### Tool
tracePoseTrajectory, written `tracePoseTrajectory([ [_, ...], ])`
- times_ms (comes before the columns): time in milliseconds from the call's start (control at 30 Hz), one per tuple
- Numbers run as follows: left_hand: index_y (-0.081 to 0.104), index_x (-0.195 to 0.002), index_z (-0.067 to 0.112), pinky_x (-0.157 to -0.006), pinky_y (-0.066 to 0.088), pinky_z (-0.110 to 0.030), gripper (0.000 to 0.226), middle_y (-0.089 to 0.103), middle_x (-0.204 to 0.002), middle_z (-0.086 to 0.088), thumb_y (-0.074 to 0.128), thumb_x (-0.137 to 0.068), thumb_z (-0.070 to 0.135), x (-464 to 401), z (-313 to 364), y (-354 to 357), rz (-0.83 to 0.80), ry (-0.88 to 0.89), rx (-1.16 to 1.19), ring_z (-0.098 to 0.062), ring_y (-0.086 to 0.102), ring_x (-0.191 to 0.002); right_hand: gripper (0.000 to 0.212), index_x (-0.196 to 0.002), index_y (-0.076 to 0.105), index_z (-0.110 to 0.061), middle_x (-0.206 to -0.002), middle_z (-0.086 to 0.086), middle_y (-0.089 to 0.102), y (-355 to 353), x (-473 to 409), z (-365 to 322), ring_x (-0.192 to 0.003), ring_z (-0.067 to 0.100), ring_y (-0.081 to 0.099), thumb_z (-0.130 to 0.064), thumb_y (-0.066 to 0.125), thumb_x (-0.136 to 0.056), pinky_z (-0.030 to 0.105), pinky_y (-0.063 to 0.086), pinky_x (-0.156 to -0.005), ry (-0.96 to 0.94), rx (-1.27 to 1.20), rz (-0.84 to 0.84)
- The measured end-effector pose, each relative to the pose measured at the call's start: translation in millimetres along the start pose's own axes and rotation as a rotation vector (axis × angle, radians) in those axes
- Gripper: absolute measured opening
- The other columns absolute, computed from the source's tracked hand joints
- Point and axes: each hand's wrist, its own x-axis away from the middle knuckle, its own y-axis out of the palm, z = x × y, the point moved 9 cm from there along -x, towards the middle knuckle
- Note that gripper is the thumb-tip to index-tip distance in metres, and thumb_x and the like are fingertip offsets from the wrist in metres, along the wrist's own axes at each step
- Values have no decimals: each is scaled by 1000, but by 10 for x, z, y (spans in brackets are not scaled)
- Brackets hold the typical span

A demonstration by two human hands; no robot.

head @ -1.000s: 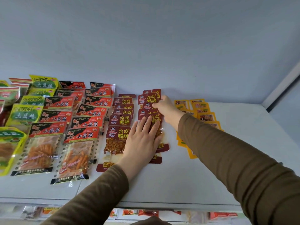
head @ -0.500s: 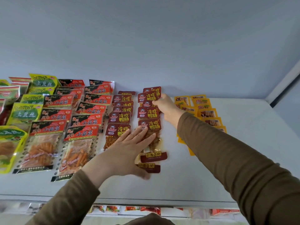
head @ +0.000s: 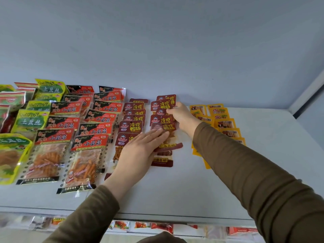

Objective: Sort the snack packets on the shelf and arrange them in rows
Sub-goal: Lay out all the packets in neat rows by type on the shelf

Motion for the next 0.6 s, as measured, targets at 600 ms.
tracePoseTrajectory([
  [600,21,-159,38,-128,11,-44,53,15,-171,4,31,-108,46,114,357,263,-177,-28,-184,-22,12,-158,25,-119,57,-11,-115,11,67,8,30,-34,-107,26,64,-2,55,-95,37,53,-88,-35,10,-42],
])
